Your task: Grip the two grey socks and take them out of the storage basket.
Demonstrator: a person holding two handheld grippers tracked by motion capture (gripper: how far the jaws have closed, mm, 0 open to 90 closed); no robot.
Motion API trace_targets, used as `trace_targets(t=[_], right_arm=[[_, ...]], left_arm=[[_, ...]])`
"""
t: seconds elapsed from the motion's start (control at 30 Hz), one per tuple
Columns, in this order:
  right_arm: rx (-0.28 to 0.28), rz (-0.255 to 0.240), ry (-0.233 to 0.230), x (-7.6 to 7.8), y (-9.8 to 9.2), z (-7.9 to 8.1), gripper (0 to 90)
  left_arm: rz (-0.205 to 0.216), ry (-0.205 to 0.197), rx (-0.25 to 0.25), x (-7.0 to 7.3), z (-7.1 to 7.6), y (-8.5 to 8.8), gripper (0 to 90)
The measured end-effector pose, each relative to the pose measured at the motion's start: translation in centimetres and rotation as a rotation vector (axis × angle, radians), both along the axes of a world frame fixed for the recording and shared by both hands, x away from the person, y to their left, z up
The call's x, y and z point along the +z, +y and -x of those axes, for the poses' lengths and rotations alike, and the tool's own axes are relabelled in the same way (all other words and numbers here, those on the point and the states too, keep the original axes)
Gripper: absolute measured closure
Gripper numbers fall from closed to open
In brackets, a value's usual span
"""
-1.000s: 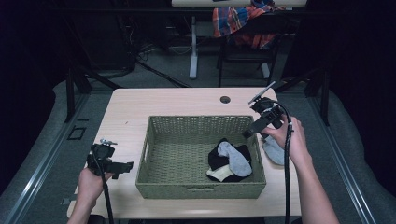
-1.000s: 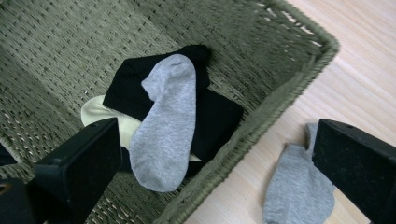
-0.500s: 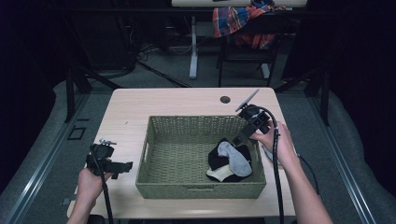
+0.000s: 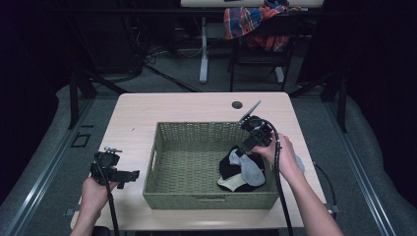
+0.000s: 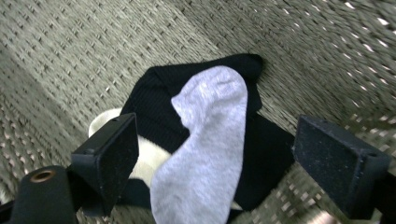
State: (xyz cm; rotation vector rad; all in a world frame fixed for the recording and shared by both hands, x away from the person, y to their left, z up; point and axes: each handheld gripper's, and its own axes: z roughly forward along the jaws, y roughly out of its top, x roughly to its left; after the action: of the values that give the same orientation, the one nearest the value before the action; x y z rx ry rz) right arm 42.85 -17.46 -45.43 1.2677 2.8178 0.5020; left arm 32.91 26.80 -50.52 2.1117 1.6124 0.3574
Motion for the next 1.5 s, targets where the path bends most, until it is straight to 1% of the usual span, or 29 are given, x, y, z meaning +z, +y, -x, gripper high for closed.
trace_targets(t=[0.03,0.1,0.13,0.17,0.27,0.33,0.43,0.53,0.57,0.63,0.67,0.73,0.77,0.83,0.87,0.9,0.97,1.0,1.03,1.07,1.1,1.13,1.27,1.3,1.33,1.37,1.43,1.47,1.5], right_arm=[[-0.004,-0.01,-0.002,-0.3,0.1,0.0,15.0],[0.009,0.014,0.003,-1.0,0.5,0.0,15.6],[0.009,0.014,0.004,-1.2,0.6,0.0,16.0],[0.013,0.023,-0.01,-1.5,0.7,-0.1,17.5],[0.006,0.012,-0.008,-2.2,1.1,0.0,18.5],[0.026,0.056,0.013,-3.0,1.8,0.0,22.1],[0.03,0.089,0.028,-3.7,2.3,-0.1,25.6],[0.006,0.095,0.044,-4.5,2.6,-0.1,31.3],[-0.006,0.093,0.042,-4.6,2.6,-0.1,34.1],[-0.008,0.114,0.042,-4.8,2.7,-0.1,37.9],[-0.014,0.108,0.038,-4.9,2.8,-0.2,39.9],[-0.036,0.111,0.042,-5.2,3.0,-0.1,46.9],[-0.028,0.118,0.055,-5.4,3.1,-0.2,50.2],[-0.018,0.141,0.066,-5.6,3.3,-0.2,65.2],[-0.022,0.14,0.062,-5.6,3.3,-0.1,69.9],[-0.02,0.146,0.069,-5.4,3.2,-0.2,76.8],[-0.031,0.127,0.069,-5.0,3.0,-0.2,82.8],[-0.022,0.135,0.082,-4.5,2.7,-0.3,83.4],[-0.022,0.135,0.082,-4.5,2.7,-0.3,83.4],[-0.024,0.116,0.079,-3.7,2.5,-0.2,83.9],[-0.024,0.116,0.079,-3.7,2.5,-0.2,83.9],[-0.023,0.107,0.065,-2.9,2.3,-0.1,83.9],[-0.032,0.066,0.044,-1.3,1.9,0.1,83.9],[-0.029,0.068,0.043,-0.9,1.8,0.1,83.9],[-0.042,0.048,0.031,-0.6,1.8,0.2,83.9],[-0.022,0.066,0.043,0.0,1.7,0.1,83.9],[-0.026,0.052,0.034,0.3,1.6,0.2,83.8],[-0.031,0.043,0.026,1.1,1.5,0.3,83.8],[-0.031,0.035,0.02,1.4,1.5,0.4,83.9]], left_arm=[[0.0,0.001,0.0,0.0,0.0,0.0,0.6],[-0.002,0.004,-0.004,0.0,0.0,0.0,0.6],[0.001,0.0,-0.001,0.0,0.0,0.0,0.6],[-0.002,0.004,-0.003,0.0,0.0,0.1,0.6],[-0.001,0.0,0.0,0.0,0.0,0.0,0.6],[0.001,0.002,-0.003,0.0,0.0,0.0,0.6],[0.003,-0.002,-0.001,0.0,0.0,0.1,0.6],[0.002,-0.001,-0.004,0.0,0.0,0.1,0.6],[0.004,-0.002,-0.002,0.0,0.0,0.1,0.6],[0.003,-0.003,-0.002,0.0,0.0,0.1,0.6],[0.004,-0.002,-0.002,0.0,0.0,0.1,0.6],[0.004,-0.002,-0.003,0.0,0.0,0.0,0.6],[0.005,-0.001,-0.004,0.1,0.0,0.0,0.7],[0.002,-0.001,-0.005,0.1,0.0,0.0,0.7],[0.003,0.0,-0.007,0.1,0.0,0.0,0.7],[0.003,-0.003,-0.005,0.0,0.0,0.0,0.7],[0.003,0.001,-0.006,0.0,0.0,0.0,0.7],[0.003,-0.002,-0.005,0.0,0.0,0.0,0.7],[0.003,-0.002,-0.005,0.0,0.0,0.0,0.7],[0.001,-0.002,-0.005,0.0,0.0,0.0,0.7],[0.001,-0.002,-0.005,0.0,0.0,0.0,0.7],[0.001,-0.001,-0.006,0.0,0.0,0.0,0.7],[0.0,0.0,-0.006,0.0,0.0,0.0,0.7],[0.001,0.0,-0.007,0.0,0.0,-0.1,0.7],[0.0,0.0,-0.008,0.0,0.0,-0.1,0.7],[-0.002,0.0,-0.01,0.1,0.0,-0.1,0.7],[0.0,0.0,-0.01,0.1,0.0,-0.1,0.7],[0.001,0.001,-0.011,0.0,0.0,-0.1,0.7],[0.001,0.001,-0.011,0.0,0.0,-0.1,0.7]])
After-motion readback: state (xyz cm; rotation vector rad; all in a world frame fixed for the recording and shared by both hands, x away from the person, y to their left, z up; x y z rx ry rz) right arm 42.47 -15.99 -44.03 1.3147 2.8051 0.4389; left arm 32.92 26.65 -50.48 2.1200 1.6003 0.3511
